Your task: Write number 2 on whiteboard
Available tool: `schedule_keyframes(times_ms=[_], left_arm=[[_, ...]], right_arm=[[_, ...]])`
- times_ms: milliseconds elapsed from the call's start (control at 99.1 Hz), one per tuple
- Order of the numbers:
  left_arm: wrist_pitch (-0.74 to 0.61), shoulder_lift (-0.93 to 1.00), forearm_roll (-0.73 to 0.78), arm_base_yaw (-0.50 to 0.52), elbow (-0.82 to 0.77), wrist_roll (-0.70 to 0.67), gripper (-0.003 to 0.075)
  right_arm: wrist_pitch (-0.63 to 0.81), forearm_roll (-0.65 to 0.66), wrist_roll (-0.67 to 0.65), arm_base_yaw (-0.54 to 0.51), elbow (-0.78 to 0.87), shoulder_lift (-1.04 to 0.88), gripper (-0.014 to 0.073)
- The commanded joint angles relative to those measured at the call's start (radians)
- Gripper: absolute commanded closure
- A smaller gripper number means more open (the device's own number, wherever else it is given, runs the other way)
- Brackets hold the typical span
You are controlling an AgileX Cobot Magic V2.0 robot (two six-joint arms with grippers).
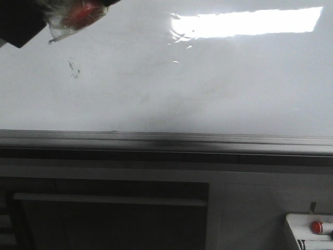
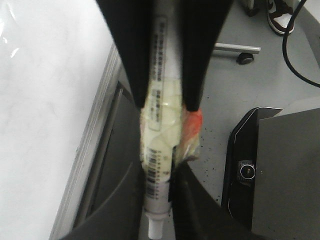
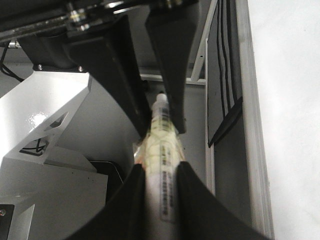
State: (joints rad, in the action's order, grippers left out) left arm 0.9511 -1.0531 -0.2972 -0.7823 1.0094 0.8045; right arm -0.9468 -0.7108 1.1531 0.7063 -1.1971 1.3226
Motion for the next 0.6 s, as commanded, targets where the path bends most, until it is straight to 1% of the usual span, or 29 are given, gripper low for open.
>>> schedule_keyframes(times_ms=[0, 40, 91, 141, 262, 323, 383, 585], left_arm=[[-0.050, 0.012, -0.027, -0.008, 0.034, 0.002, 0.0738], [-0.050, 0.012, -0.025, -0.008, 0.034, 0.002, 0.0730], [-0.050, 0.012, -0.016, -0.008, 0.034, 0.002, 0.0699], [-0.050, 0.012, -0.008, -0.008, 0.034, 0.002, 0.0642], [-0.050, 0.014, 0.002, -0.001, 0.034, 0.000, 0.0458], [-0.050, 0.023, 0.002, 0.019, 0.034, -0.011, 0.0400], [-0.055, 0.038, 0.002, 0.040, 0.034, -0.031, 0.0379], [-0.080, 0.128, 0.002, 0.181, 0.034, -0.088, 0.0379]], right_arm=[[0.024, -0.057, 0.008, 0.002, -0.035, -0.023, 0.0608], [0.024, -0.057, 0.008, 0.002, -0.035, -0.023, 0.0610], [0.024, -0.057, 0.008, 0.002, -0.035, -0.023, 0.0609], [0.024, -0.057, 0.008, 0.002, -0.035, -0.023, 0.0609], [0.030, -0.039, 0.006, -0.003, -0.035, -0.038, 0.0609], [0.042, -0.010, -0.033, -0.012, -0.035, -0.055, 0.0609], [0.050, 0.022, -0.077, -0.026, -0.035, -0.076, 0.0609], [0.041, 0.167, -0.260, -0.097, -0.014, -0.179, 0.0608]])
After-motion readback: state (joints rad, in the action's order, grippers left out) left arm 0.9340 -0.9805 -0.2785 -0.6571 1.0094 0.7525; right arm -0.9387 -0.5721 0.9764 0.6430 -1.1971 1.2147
